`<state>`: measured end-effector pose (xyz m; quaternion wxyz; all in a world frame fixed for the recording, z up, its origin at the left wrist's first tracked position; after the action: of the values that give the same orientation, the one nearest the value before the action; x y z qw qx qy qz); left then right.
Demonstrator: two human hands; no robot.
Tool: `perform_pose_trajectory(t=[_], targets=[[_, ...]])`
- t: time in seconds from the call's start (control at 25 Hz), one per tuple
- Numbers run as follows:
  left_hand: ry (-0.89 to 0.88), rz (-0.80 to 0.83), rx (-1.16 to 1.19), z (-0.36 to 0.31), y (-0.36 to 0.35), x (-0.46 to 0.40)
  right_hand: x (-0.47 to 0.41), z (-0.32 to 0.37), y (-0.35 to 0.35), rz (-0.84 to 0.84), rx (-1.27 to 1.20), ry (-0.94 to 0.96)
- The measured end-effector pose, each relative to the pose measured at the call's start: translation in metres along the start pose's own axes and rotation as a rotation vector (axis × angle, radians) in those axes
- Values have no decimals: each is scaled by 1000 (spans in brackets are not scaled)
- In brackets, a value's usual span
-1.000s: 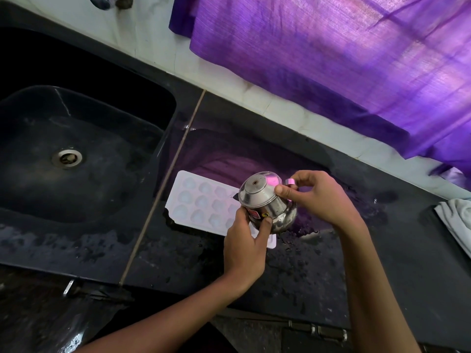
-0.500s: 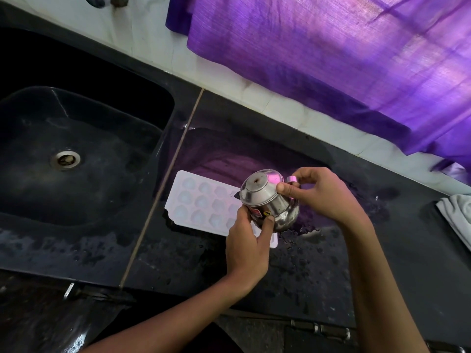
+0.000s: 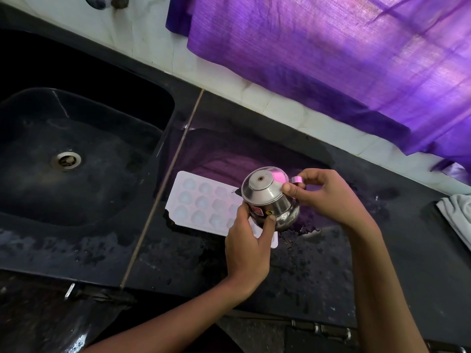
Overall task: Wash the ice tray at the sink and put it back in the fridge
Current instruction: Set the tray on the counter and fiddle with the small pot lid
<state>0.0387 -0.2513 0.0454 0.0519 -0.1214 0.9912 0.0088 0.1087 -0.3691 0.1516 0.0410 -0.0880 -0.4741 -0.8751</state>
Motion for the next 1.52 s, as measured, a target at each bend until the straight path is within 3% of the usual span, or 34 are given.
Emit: perform_pose_trajectory(t=[0.2,0.8,1.52], targets=[[-6,-19,3,-2,3,6,7,-7,-2,36,-95,-31],[66,12,-9,2,6,28,18,-5,-12,2,119,-18],[54,27,2,1,5,32,23,-7,-10,-16,101,-13]])
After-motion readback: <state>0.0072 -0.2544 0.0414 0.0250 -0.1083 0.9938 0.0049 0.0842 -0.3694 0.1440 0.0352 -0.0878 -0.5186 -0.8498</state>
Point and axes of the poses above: each hand's wrist, its own x-axis away from the middle knuckle, its own y-axis out of the back of the hand, z = x × y, the point moved 5 cm from there along -x, towards the middle knuckle, and after that the axes turned 9 degrees about -y, right-handed, at the moved point
